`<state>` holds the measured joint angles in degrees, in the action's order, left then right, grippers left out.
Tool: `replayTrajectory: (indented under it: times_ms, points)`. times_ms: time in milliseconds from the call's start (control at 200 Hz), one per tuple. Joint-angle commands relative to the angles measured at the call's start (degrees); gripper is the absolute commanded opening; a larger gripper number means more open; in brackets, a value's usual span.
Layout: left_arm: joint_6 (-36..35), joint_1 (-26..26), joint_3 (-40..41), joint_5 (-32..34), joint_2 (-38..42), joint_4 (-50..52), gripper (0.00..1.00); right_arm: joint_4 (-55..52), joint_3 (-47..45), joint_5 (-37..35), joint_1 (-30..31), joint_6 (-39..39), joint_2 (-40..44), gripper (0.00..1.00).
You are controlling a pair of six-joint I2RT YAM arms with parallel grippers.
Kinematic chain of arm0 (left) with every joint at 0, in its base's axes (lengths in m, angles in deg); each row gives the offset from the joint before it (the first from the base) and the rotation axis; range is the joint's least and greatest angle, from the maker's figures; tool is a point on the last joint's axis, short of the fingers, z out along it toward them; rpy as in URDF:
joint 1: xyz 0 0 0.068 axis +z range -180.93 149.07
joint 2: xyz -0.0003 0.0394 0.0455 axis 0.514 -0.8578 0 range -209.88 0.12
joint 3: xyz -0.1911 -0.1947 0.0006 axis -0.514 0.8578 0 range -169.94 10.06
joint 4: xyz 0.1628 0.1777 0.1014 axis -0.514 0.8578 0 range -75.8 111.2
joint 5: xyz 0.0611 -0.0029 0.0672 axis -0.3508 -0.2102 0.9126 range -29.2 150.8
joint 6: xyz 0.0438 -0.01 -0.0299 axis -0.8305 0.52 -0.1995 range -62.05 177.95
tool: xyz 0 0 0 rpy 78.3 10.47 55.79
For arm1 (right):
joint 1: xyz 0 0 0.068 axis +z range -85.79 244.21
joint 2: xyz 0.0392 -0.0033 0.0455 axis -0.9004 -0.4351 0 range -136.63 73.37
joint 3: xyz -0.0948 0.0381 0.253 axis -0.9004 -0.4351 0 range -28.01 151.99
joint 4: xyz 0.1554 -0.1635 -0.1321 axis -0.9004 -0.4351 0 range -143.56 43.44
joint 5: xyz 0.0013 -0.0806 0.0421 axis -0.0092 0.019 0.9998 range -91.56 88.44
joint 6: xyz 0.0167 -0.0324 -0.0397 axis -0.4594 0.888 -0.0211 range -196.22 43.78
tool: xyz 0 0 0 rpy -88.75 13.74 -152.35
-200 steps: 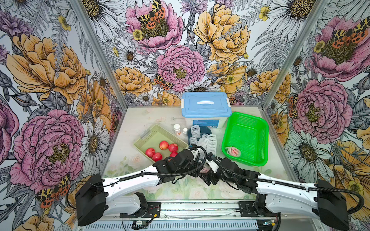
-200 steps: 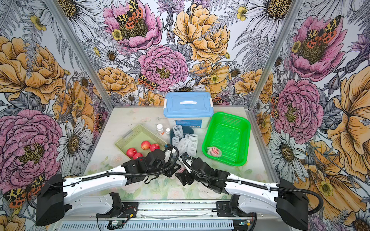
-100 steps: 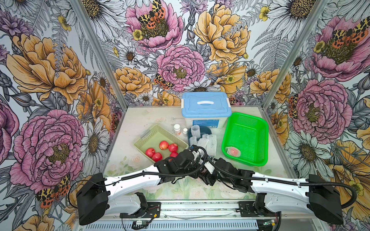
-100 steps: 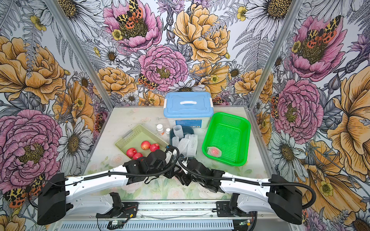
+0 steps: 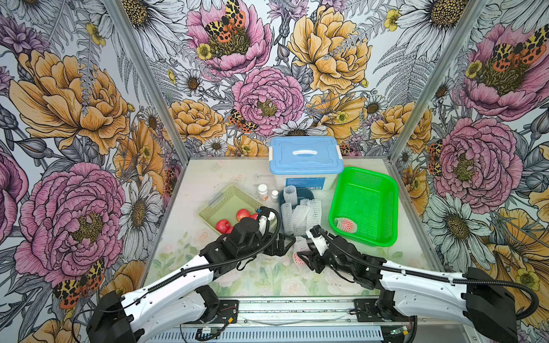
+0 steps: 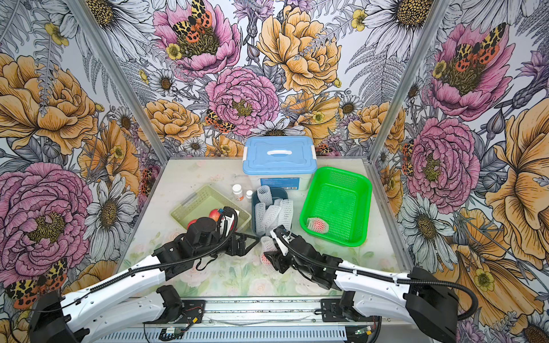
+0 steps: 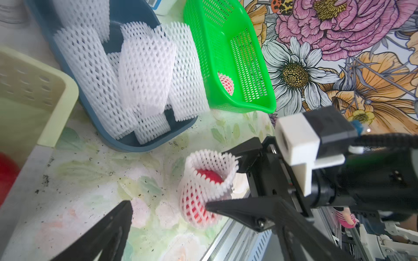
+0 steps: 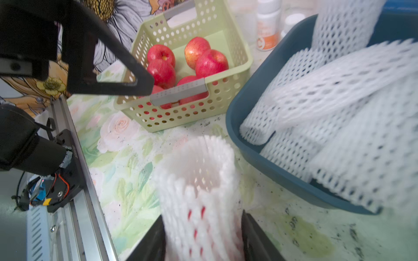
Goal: Remove foam nets from apples
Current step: Pick up the apple from the center of the board.
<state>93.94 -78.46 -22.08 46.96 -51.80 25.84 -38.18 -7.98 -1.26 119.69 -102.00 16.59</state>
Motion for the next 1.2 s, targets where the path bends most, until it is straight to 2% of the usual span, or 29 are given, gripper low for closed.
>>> replayTrajectory:
  times_ms: [0,160,345,525,646,746,896,1016,1196]
  points:
    - [-0.57,-1.1,3.51,-3.7,1.0,-3.63,0.99,2.95,-1.59,1.49,-3.9,-7.69,5.79,0.53]
    - [-1.13,-4.73,5.3,0.46,0.49,-7.82,0.99,-0.53,0.34,6.94,-8.99,-13.48,10.92,0.53]
    - [-3.87,-6.42,2.43,1.78,-3.71,-11.73,0.99,-5.6,5.61,11.02,-8.97,-15.59,7.12,0.53]
    - [-5.63,-7.74,0.04,-0.16,-8.06,-15.42,0.99,6.61,2.55,10.22,-7.04,-20.27,5.75,0.53]
    - [-6.34,-8.61,-1.21,-1.06,-9.45,-17.38,0.99,7.92,2.69,6.32,-3.54,-18.88,4.29,0.53]
    - [-6.97,-8.6,-1.95,-2.27,-11.61,-16.92,0.99,11.73,1.85,5.74,-2.37,-19.26,3.69,0.55]
    - [-7.88,-8.61,-1.81,-2.87,-11.96,-15.42,0.88,7.5,3.2,4.69,-2.56,-18.65,4.73,0.62]
    - [-8.81,-7.44,-1.27,-2.75,-10.14,-14.68,0.75,5.63,3.84,6.16,-3.37,-18.44,5.08,0.69]
    - [-9.25,-5.79,-0.31,-5.38,-8.99,-14.54,0.74,5.68,3.83,6.8,-5.02,-18.62,6.05,0.75]
